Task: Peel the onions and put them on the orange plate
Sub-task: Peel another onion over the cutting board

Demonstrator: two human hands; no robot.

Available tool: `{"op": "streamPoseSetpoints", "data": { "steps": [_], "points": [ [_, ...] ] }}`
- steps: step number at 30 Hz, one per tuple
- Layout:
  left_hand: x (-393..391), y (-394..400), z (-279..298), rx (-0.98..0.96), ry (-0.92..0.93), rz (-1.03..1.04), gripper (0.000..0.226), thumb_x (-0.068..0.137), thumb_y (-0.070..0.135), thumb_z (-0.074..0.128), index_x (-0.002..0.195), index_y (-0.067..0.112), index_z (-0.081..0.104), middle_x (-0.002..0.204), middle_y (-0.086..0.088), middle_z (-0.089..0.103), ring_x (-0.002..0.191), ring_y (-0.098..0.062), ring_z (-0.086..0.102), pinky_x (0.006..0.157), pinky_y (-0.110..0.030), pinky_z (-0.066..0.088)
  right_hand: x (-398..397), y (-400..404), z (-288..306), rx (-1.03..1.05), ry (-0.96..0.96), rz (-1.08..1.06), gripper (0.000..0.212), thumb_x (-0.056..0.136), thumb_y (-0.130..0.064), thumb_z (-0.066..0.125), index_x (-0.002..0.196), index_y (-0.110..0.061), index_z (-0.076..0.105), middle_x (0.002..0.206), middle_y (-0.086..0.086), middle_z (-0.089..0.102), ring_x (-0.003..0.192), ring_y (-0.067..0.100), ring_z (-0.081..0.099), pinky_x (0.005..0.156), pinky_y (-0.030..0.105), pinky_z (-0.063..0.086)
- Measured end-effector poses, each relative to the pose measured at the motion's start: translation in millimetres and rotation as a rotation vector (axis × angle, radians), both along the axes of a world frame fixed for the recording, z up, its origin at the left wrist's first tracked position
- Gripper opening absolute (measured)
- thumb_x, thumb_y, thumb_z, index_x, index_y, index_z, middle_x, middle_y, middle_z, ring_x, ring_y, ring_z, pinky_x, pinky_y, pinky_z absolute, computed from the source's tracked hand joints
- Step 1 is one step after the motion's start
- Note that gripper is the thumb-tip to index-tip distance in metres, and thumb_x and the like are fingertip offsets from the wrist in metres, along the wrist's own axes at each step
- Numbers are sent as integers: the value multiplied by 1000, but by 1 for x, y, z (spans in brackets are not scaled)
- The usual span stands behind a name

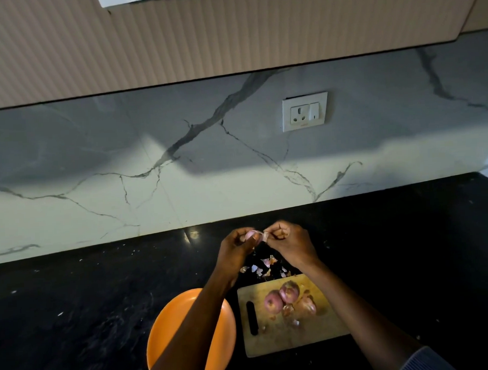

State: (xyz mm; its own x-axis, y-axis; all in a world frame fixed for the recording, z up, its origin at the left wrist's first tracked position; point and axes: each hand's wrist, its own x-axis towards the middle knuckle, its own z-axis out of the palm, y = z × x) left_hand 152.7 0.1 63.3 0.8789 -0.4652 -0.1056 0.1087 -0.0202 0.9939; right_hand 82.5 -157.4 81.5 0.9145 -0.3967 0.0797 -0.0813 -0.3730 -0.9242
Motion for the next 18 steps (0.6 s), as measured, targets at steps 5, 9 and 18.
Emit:
{"op": "streamPoseSetpoints", "data": {
  "steps": [5, 9, 18],
  "points": [
    [-2, 5, -1, -38, 27, -22, 60, 79, 42, 82, 117, -1, 62, 107, -18, 73, 95, -22, 69, 82, -31, 55, 1, -10, -4, -16, -7, -50, 21, 84, -10, 78, 84, -29, 70, 78, -13, 73, 74, -8, 67, 67, 10, 50],
    [-2, 6, -3, 10, -8, -26, 54, 84, 39, 78, 115, -3, 61, 103, -16, 73, 96, -25, 69, 82, -32, 55, 2, -10, -7, 6, -28, -77, 23, 86, -11, 76, 85, -32, 70, 80, -15, 73, 77, -6, 69, 69, 11, 50],
    [-3, 7, -1, -42, -37, 9, 31, 88, 17, 74, 115, 6, 66, 108, -14, 73, 106, -31, 69, 94, -43, 56, -1, -2, -11, 163, -21, 232, 35, 85, -21, 81, 118, -25, 70, 110, -6, 75, 106, 5, 70, 92, 21, 55]
  ]
}}
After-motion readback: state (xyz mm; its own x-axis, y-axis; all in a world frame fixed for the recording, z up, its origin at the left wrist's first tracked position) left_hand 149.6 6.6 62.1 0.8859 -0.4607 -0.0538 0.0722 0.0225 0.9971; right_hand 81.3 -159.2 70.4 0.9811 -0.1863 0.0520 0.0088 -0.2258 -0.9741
